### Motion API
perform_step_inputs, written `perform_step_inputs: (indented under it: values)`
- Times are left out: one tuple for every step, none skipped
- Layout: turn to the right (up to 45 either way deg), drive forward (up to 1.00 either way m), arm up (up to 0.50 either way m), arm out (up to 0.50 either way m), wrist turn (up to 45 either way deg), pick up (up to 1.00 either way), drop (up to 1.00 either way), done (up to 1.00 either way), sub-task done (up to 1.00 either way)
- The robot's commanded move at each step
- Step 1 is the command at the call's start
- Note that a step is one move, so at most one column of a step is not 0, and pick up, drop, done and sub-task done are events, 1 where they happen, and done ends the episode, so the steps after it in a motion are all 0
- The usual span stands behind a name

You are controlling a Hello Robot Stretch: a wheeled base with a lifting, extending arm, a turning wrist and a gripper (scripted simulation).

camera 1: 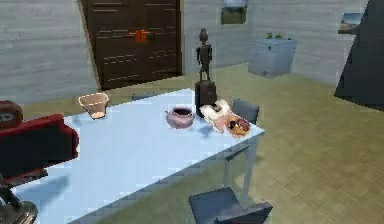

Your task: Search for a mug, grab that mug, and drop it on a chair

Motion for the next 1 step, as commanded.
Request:
perform_step_inputs:
  values:
    - [-45.0,0.00,0.00,0.00,0.0,0.00,0.00,0.00,0.00]
